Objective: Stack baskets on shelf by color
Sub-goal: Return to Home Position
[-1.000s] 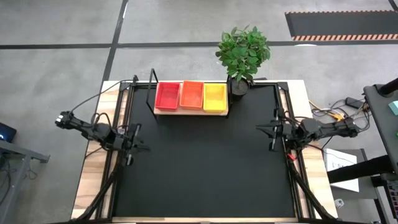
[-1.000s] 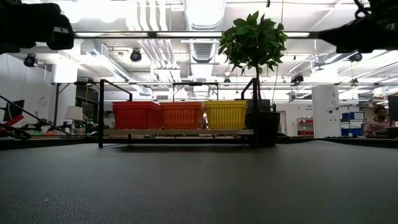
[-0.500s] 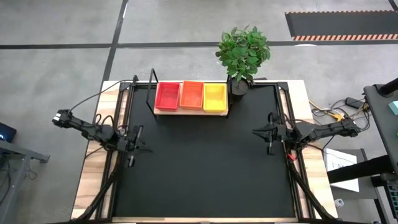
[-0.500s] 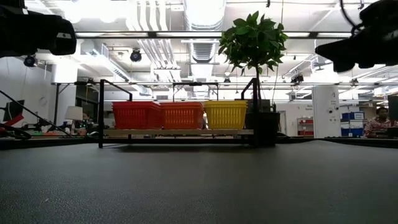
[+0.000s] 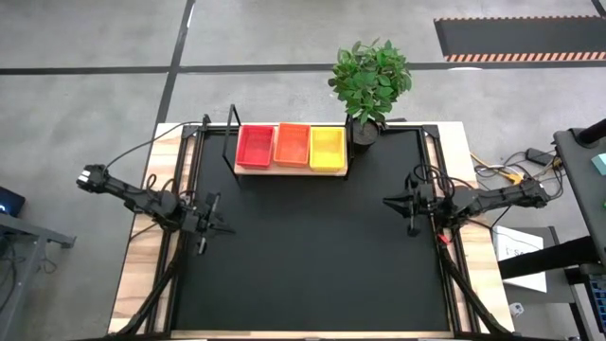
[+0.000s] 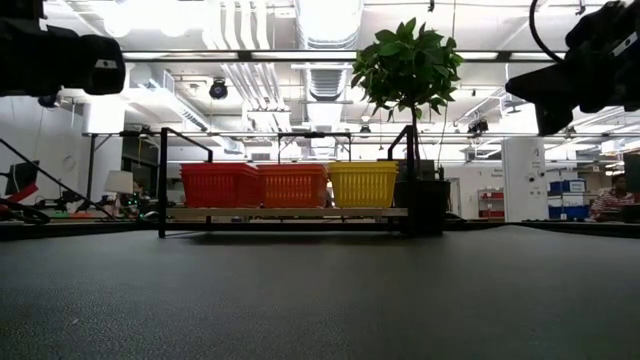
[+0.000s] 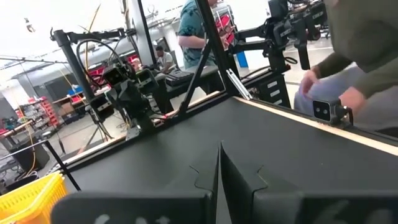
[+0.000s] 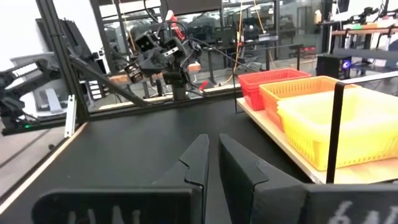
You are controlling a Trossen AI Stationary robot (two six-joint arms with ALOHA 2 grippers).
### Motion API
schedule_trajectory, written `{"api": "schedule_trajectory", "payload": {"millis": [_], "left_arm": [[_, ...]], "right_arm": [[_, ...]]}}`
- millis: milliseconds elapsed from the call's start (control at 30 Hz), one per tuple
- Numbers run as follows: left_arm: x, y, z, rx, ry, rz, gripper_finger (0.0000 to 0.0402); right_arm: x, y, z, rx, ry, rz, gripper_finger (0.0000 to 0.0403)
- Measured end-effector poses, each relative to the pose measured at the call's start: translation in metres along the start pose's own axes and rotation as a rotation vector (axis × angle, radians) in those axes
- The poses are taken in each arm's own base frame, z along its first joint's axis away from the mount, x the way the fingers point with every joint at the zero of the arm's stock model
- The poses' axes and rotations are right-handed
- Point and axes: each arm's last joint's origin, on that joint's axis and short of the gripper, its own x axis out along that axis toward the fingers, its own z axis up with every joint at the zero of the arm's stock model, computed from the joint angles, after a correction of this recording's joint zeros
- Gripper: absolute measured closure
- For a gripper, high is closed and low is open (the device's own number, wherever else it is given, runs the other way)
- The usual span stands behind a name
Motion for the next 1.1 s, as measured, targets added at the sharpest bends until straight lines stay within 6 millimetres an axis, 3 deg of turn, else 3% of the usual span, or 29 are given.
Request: {"api": "schedule_trajectory", "payload": {"millis": [1100], "left_arm": [[0.0031,-0.0018,-0.0043,0.004,0.047,-0.017,0.04]], "right_arm": [[0.0001,-0.0001,-0.0009,-0.039,0.006,-0.001,0.0374]]}}
